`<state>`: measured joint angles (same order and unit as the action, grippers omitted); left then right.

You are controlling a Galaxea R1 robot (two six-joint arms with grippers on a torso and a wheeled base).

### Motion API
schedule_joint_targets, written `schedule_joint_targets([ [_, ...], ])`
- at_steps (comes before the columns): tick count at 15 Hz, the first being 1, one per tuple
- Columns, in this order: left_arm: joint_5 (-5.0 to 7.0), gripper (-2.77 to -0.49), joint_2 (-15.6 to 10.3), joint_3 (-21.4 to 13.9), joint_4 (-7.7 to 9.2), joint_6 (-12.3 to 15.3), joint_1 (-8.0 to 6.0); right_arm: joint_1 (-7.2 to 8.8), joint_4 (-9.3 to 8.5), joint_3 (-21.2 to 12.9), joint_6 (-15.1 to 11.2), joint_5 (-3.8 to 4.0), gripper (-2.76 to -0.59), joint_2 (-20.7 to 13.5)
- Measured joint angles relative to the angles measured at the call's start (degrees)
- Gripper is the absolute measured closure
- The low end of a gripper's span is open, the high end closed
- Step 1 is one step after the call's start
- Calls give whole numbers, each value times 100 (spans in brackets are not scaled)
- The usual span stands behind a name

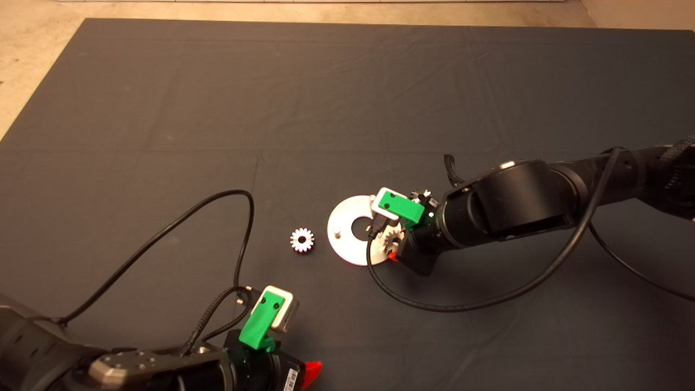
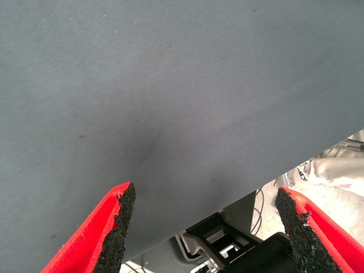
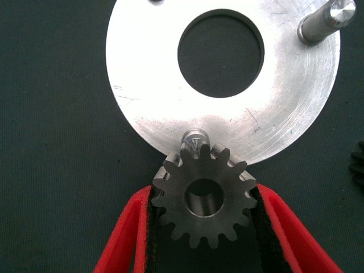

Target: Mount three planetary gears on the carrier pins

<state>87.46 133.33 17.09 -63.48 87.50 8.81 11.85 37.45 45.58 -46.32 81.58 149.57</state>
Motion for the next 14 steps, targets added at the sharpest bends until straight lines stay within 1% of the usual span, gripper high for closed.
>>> schedule_joint_targets([
  [4,0,-175,-67,-4,0,0,-2,0,0,0,0,-27,-94,16],
  [6,0,-175,-98,-6,5,0,-17,0,0,0,0,-24,-94,33],
  [8,0,-175,-114,-6,5,0,-50,0,0,1,0,-66,-94,62],
  [9,2,-175,-114,-6,5,0,-48,0,0,15,0,-74,-94,62],
  [11,2,-175,-114,-6,6,0,-50,2,0,85,0,-85,-94,62],
  [14,2,-175,-116,-6,5,0,-50,5,0,96,2,-93,-94,62],
])
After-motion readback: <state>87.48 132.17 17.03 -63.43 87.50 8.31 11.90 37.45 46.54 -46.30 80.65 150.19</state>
